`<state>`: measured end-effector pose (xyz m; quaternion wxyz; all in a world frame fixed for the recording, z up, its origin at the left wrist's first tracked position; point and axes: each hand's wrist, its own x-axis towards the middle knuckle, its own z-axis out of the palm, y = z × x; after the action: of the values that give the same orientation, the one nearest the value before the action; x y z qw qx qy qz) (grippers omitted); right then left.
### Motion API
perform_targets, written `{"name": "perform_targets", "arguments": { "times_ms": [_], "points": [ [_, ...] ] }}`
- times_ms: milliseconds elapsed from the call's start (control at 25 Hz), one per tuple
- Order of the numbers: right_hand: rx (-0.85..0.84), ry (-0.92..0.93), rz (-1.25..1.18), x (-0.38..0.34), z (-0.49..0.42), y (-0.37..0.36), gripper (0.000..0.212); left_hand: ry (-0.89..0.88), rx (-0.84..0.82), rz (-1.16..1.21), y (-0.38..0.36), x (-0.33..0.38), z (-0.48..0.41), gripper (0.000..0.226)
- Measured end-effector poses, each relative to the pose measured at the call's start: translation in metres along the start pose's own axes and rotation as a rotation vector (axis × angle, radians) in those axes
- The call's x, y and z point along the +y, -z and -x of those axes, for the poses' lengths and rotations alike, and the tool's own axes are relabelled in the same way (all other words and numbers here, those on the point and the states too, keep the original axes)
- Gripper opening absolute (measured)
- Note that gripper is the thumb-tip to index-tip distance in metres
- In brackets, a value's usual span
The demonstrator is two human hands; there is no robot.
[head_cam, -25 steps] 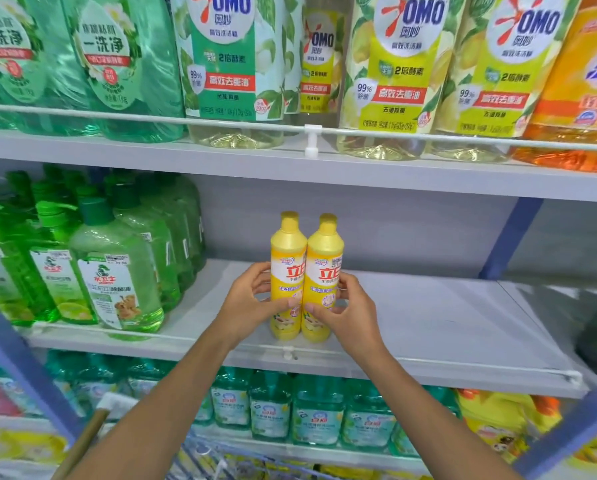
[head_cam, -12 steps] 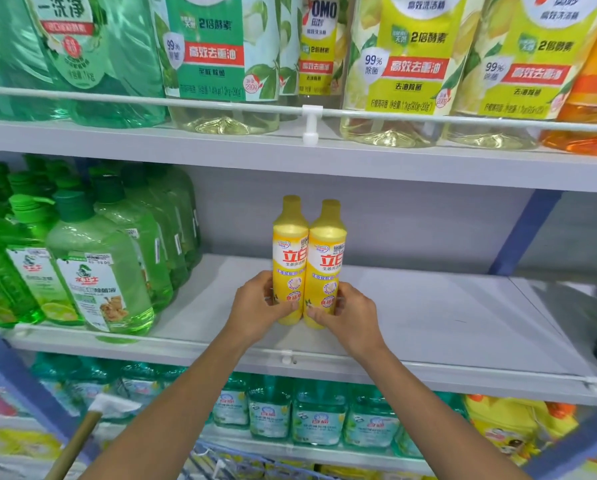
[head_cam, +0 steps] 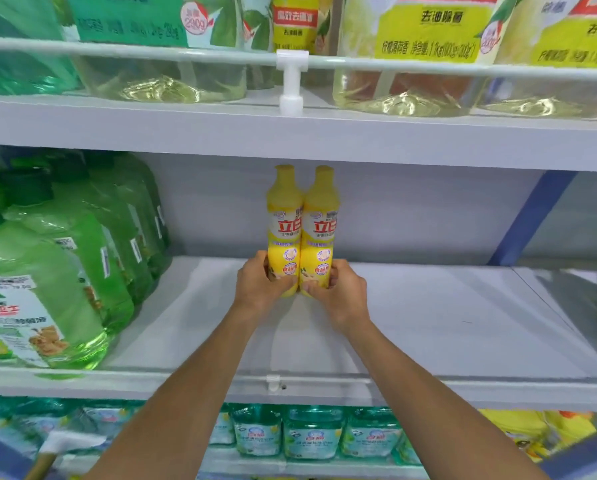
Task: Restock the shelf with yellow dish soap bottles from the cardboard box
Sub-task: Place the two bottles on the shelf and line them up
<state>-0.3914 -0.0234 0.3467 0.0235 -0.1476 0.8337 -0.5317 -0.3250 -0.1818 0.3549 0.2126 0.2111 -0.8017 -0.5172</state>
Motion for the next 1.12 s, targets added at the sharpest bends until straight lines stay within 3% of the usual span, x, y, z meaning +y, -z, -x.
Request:
{"name": "perform_targets", "arguments": {
  "times_ms": [160,320,480,1120],
  "points": [
    [0.03,0.013,0.023,0.005,-0.025,-0.009,0.041,-0.042,0.03,0.075,-0.012,-0.013,-0.014,0.051],
    [0.055,0.059,0.016,0.015,-0.035,-0.021,0.054,-0.04,0.141,0.158,-0.025,-0.017,-0.016,0.045],
    [0.071,0.069,0.009,0.018,-0.04,-0.023,0.056,-0.041,0.137,0.22,-0.026,-0.016,-0.023,0.044],
    [0.088,0.119,0.11,0.008,-0.035,-0.02,0.042,-0.091,0.138,0.071,-0.029,-0.027,-0.033,0.047]
  ]
}}
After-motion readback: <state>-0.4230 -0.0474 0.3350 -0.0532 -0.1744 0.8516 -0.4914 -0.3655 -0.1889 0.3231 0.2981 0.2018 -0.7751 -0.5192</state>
